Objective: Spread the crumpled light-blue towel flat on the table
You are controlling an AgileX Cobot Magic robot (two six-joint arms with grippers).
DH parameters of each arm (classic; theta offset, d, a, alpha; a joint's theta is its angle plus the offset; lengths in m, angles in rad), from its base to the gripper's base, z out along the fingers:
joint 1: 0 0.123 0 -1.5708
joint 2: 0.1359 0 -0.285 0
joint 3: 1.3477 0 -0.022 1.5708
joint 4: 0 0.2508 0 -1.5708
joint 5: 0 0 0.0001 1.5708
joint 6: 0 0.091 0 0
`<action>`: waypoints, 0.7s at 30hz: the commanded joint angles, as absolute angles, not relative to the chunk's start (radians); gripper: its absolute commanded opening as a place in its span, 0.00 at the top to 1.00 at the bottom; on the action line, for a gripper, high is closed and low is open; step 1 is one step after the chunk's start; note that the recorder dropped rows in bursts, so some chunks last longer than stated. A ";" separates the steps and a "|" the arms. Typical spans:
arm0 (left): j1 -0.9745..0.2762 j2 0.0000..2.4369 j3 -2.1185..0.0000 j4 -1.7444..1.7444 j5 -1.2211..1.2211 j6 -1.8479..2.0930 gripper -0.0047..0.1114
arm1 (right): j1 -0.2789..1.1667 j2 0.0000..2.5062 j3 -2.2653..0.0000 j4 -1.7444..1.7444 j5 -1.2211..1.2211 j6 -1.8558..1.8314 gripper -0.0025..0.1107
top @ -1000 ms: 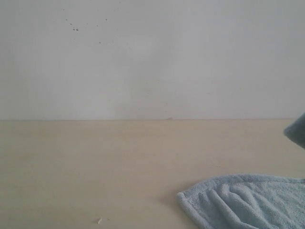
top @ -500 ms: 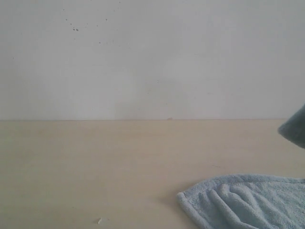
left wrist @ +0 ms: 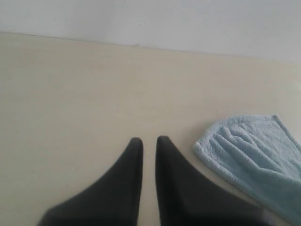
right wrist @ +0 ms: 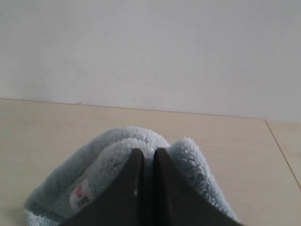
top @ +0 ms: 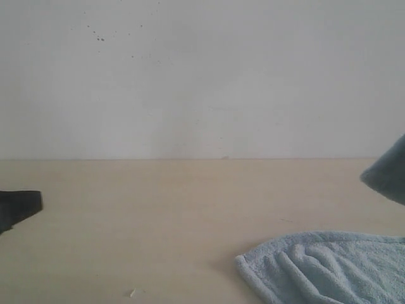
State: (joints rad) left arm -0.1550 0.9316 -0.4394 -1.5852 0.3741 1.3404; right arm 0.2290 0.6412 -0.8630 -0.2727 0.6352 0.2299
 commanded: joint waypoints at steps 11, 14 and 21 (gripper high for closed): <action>-0.497 1.521 -0.733 -1.744 0.383 1.625 0.87 | 0.233 0.639 -0.859 -0.270 0.611 0.179 0.95; -0.554 1.624 -0.815 -1.701 0.383 1.545 0.87 | 0.233 0.639 -0.859 -0.272 0.611 0.173 0.95; -0.626 1.816 -0.960 -1.573 0.383 1.399 0.87 | 0.231 0.639 -0.859 -0.783 0.752 0.435 0.95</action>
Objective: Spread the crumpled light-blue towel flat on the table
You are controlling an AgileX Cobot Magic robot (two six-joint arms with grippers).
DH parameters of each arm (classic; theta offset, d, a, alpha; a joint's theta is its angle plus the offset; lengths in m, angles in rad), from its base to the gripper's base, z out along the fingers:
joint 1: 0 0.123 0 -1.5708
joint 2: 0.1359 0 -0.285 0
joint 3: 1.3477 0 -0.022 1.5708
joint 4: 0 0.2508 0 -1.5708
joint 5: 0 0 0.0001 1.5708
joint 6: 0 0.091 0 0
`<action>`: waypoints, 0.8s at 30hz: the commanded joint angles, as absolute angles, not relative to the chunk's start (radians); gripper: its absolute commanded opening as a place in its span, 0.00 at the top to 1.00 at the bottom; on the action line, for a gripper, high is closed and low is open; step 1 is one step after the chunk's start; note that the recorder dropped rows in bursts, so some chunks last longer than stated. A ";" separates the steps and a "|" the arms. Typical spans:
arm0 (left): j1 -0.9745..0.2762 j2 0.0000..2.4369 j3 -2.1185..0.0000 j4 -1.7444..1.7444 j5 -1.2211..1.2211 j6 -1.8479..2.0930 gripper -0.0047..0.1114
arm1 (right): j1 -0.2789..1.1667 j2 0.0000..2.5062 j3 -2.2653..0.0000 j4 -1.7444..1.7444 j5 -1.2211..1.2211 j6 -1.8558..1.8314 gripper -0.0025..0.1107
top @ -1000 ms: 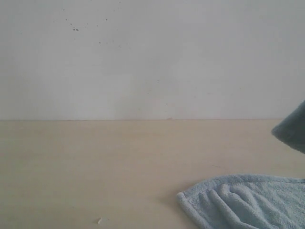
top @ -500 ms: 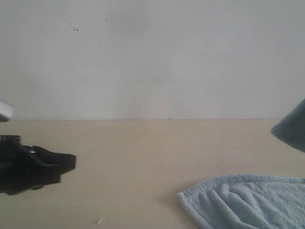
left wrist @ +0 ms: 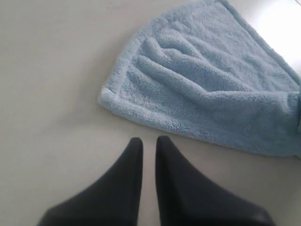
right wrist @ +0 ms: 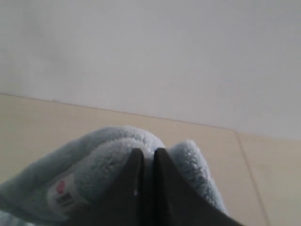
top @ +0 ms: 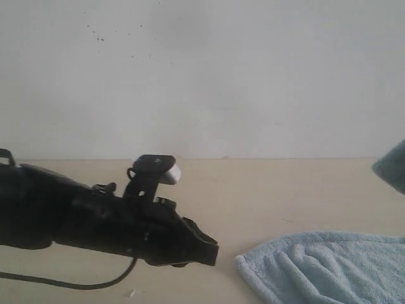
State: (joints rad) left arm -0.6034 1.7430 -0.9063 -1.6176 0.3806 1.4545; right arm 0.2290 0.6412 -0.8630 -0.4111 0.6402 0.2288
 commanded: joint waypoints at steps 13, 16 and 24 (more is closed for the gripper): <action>-0.626 1.974 -0.999 -1.576 0.336 1.399 0.87 | 0.231 0.639 -0.754 -1.057 1.129 0.550 0.95; -0.626 1.978 -1.027 -1.576 0.336 1.399 0.87 | 0.231 0.639 -0.690 -1.053 1.134 0.546 0.95; -0.626 2.049 -1.133 -1.571 0.340 1.399 0.69 | 0.231 0.639 -0.616 -1.019 1.079 0.546 0.95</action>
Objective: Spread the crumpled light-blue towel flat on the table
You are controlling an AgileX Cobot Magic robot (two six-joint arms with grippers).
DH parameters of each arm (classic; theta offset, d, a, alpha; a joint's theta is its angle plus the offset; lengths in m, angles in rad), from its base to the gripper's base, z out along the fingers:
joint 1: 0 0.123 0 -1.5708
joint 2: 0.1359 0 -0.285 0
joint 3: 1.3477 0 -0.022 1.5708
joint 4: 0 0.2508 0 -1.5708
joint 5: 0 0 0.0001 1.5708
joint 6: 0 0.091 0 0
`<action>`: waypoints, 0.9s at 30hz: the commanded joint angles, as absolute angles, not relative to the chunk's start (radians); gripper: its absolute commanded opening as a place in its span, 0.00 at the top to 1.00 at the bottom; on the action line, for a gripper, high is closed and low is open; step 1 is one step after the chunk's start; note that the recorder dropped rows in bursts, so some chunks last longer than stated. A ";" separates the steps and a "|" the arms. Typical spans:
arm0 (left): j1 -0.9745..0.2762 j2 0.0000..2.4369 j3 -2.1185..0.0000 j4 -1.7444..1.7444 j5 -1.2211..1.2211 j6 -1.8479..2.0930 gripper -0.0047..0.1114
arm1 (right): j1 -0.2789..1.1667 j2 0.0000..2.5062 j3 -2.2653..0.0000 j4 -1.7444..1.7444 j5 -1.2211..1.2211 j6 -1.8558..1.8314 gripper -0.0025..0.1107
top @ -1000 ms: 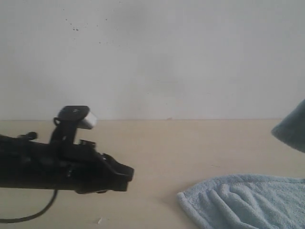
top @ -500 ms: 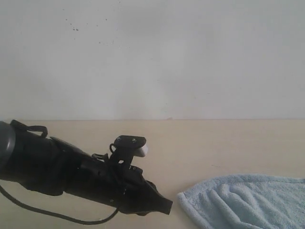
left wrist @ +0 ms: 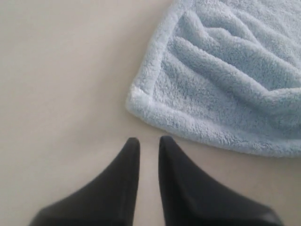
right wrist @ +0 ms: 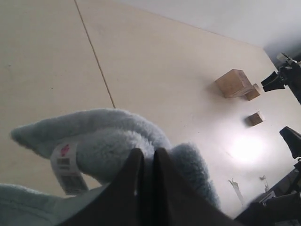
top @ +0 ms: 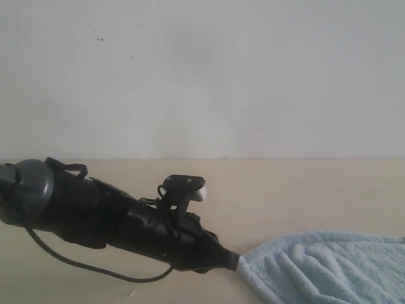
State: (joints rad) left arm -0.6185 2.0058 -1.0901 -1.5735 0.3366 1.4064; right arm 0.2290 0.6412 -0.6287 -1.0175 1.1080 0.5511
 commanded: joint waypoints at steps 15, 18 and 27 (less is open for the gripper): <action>-0.626 2.179 -1.261 -1.581 0.340 1.362 0.49 | 0.231 0.639 -0.616 -0.974 1.000 0.548 0.95; -0.626 2.193 -1.271 -1.584 0.373 1.337 0.49 | 0.231 0.639 -0.616 -0.974 0.996 0.548 0.95; -0.628 2.242 -1.281 -1.613 0.392 1.337 0.49 | 0.231 0.639 -0.616 -0.974 0.975 0.554 0.95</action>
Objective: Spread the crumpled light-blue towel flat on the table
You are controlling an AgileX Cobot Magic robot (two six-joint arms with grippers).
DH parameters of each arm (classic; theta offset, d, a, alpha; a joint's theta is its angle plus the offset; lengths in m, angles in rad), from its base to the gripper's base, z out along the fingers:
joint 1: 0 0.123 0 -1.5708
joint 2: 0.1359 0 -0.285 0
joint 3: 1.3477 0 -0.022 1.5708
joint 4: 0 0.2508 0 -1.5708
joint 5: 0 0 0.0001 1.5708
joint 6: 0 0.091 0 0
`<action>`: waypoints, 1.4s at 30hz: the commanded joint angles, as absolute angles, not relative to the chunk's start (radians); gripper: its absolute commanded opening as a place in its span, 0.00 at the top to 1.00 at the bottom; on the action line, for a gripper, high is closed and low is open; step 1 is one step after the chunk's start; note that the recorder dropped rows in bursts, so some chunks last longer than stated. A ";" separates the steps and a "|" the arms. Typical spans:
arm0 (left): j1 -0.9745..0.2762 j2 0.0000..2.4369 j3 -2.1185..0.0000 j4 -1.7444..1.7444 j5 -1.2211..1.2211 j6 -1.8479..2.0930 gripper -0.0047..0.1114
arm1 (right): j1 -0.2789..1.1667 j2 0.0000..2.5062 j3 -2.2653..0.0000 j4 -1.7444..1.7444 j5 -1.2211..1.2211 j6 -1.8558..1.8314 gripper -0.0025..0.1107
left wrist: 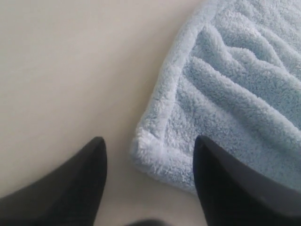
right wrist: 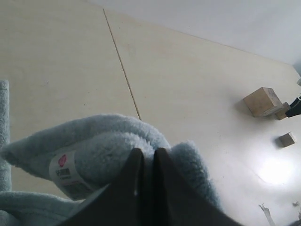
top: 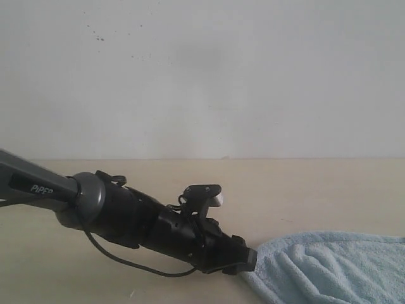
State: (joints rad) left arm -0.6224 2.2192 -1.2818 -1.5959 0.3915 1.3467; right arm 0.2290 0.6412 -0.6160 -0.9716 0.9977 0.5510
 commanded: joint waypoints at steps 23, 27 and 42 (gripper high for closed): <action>-0.632 2.211 -1.281 -1.613 0.393 1.313 0.93 | 0.231 0.639 -0.616 -0.953 0.965 0.578 0.95; -0.602 2.120 -1.279 -1.433 0.393 1.201 0.93 | 0.231 0.639 -0.616 -0.950 0.956 0.578 0.95; -0.381 1.574 -1.054 -0.792 0.556 0.711 0.93 | 0.231 0.639 -0.616 -0.835 0.867 0.567 0.95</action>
State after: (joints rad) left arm -0.4230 1.6973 -1.1088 -0.8064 0.5364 0.7287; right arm 0.2290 0.6412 -0.6160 -0.8459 0.8811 0.5767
